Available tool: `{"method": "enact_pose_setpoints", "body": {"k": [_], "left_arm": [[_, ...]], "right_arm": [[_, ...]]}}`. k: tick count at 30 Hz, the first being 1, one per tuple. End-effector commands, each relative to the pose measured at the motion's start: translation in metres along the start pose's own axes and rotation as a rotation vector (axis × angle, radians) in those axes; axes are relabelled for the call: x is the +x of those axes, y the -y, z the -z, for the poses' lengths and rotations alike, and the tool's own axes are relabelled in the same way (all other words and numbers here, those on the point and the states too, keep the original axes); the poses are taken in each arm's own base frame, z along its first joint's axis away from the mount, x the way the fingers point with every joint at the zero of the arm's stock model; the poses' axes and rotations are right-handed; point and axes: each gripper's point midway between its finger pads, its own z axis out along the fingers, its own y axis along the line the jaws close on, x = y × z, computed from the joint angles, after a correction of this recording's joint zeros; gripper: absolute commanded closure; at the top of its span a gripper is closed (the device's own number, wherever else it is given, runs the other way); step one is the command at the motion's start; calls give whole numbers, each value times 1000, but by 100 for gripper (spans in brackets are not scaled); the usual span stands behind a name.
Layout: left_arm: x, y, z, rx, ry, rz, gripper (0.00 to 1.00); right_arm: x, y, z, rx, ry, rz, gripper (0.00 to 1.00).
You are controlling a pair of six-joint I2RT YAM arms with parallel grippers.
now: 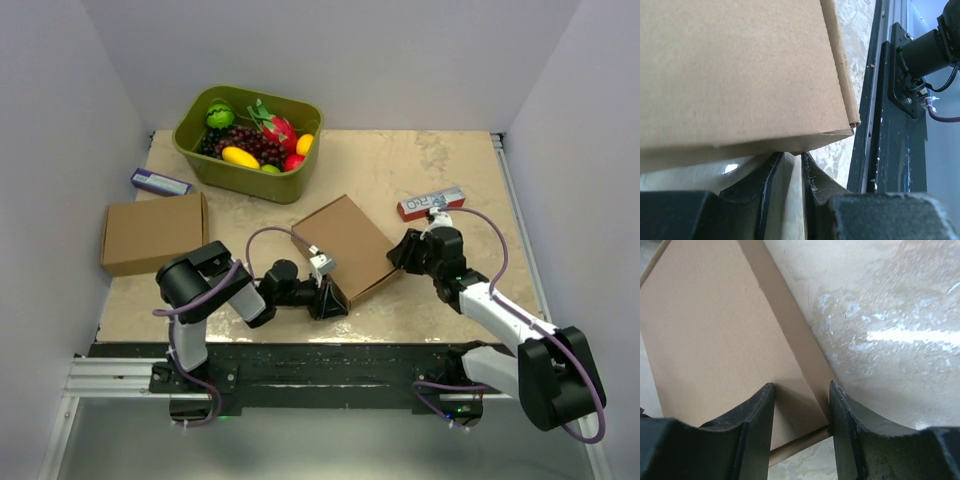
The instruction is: Fold the paper box
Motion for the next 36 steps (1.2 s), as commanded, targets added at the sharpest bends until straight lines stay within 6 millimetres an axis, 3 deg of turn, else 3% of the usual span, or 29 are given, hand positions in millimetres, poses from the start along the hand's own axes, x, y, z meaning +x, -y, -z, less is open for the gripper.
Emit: {"method": "enact_pose_setpoints", "body": {"k": [1,7,12,15,16,17,20,25,26,28,29,31,36], "left_arm": [[-47,2,-35,-10,128,-83,77],[-59,-8,-49,-101,140,-31,77],[-62,-7,-42,-118,150,-32,71],[-62,1,-26,-116,157,-60,61],[-51,-1,-18,-133,132,-51,55],[-57,6,-11,-129,150,-62,53],[-48,9,12,-157,138,-56,45],[-24,0,48,-239,68,-55,37],[-29,3,55,-241,84,-65,36],[-17,-8,71,-286,51,-45,34],[-24,-5,79,-289,76,-54,33],[-18,-19,98,-348,72,-28,31],[-52,-26,128,-438,180,-61,25]], "right_arm": [[92,-10,17,-65,-342,-83,67],[110,-16,15,-72,-380,-75,68],[110,-14,14,-54,-365,-75,67],[102,-13,17,-32,-342,-60,61],[98,-12,18,-12,-337,-54,59],[91,-14,20,-14,-317,-42,53],[75,-18,26,-5,-291,-15,42],[34,-31,35,12,-208,30,24],[27,-31,36,22,-191,51,19],[14,-34,37,29,-171,69,14],[9,-32,36,35,-162,79,11],[2,-32,34,41,-151,86,8],[-9,-43,27,-6,-121,91,5]]}}
